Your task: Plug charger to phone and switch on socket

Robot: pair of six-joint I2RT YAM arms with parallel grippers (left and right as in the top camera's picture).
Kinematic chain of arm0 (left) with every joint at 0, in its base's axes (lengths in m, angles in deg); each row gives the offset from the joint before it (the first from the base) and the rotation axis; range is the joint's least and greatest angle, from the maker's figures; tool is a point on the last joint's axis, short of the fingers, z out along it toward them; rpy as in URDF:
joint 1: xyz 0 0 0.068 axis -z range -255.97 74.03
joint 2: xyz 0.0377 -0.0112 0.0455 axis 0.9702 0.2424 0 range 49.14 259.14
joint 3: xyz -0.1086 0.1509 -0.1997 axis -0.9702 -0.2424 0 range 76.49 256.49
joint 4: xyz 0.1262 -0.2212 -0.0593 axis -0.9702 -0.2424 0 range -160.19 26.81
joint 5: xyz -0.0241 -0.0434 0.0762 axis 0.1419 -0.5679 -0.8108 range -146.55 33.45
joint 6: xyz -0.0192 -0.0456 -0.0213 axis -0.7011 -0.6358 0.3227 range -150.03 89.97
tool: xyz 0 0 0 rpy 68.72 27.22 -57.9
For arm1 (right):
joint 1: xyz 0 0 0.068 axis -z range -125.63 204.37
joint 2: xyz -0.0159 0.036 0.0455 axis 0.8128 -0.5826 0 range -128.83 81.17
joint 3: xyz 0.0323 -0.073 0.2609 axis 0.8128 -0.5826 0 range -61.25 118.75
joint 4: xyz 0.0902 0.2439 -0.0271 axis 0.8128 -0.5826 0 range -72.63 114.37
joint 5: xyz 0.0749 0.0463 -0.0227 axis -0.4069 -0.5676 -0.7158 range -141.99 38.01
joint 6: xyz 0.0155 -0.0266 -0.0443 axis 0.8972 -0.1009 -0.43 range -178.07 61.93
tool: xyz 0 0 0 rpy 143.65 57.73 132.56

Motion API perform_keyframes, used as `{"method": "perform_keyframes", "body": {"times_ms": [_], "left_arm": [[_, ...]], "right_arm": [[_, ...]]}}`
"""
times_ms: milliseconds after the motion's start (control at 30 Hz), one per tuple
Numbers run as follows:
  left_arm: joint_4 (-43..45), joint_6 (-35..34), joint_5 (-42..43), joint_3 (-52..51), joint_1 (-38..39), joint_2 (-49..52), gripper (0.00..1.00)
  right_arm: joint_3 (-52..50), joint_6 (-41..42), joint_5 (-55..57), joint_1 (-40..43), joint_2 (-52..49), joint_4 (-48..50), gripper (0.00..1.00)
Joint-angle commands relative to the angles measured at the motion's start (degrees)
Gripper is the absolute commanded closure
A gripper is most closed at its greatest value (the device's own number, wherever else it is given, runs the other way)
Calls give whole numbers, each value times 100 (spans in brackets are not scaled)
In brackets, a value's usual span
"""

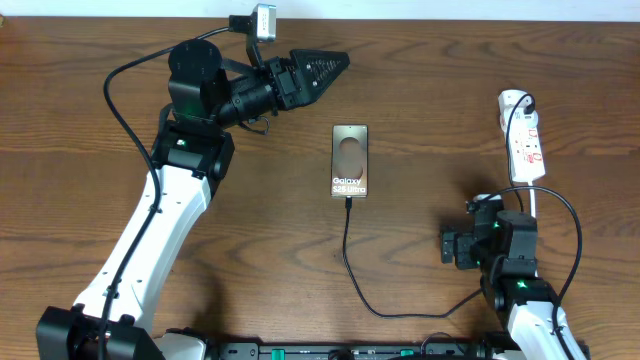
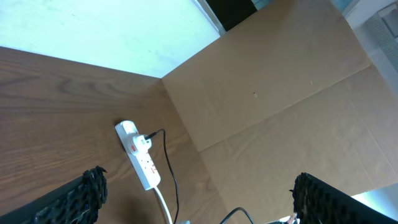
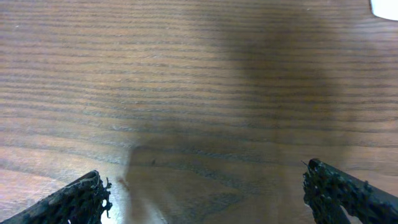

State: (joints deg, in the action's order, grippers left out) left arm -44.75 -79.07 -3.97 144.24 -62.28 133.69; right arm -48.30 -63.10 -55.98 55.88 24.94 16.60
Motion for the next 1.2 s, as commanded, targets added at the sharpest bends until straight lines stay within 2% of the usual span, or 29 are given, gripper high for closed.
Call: {"method": "perform_keyframes", "body": {"times_ms": [0,367,700,1167], "left_arm": [[42,98,33,72,-17,-31,3],[44,98,33,72,-17,-31,3],[44,98,33,72,-17,-31,3],[44,98,33,72,-17,-31,3]], "right_arm": [[-44,-15,-114,-118,50,48,1],[-219,-15,-114,-118,50,393,1],[-946,-15,-223,-118,76,1414,1],[-1176,-15,-247,-120,448,1342,1]]}}
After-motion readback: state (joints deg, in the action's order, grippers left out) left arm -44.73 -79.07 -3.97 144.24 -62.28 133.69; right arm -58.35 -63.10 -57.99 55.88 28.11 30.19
